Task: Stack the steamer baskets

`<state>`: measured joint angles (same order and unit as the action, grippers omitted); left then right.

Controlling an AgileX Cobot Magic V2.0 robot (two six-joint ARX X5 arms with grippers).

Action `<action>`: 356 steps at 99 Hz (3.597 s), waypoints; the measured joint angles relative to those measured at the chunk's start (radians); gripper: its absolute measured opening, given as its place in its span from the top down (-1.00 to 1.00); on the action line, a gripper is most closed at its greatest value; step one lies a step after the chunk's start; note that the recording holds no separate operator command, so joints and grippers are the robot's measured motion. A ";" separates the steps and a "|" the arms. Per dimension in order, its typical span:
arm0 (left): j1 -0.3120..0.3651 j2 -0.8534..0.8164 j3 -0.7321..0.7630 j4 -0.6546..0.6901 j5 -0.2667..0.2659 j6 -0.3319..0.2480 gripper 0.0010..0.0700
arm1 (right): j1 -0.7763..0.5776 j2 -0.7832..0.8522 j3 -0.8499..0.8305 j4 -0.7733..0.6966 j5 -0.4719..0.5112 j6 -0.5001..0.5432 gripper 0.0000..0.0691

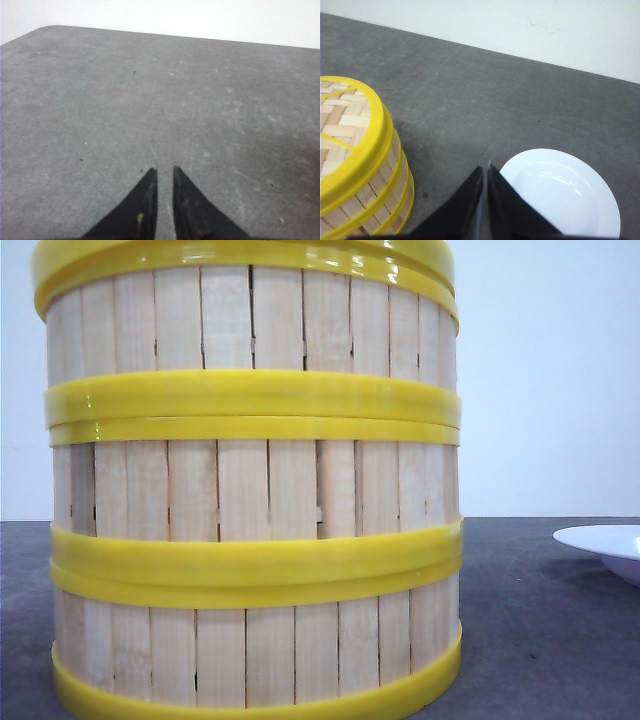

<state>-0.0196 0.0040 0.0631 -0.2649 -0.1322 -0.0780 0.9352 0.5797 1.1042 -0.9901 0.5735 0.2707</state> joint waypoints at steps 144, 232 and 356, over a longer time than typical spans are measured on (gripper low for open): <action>0.000 0.000 0.000 0.000 0.000 0.000 0.94 | -0.561 -0.042 -0.216 0.537 -0.292 -0.327 0.97; 0.000 0.000 0.000 0.000 0.000 0.000 0.94 | -0.924 -0.561 -1.078 0.835 -0.529 -0.211 0.97; 0.000 0.000 0.000 0.000 0.000 0.000 0.94 | -0.924 -0.576 -1.089 0.827 -0.529 -0.222 0.97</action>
<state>-0.0196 0.0040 0.0631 -0.2653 -0.1322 -0.0780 0.0113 0.0040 0.0147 -0.1635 0.0441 0.0490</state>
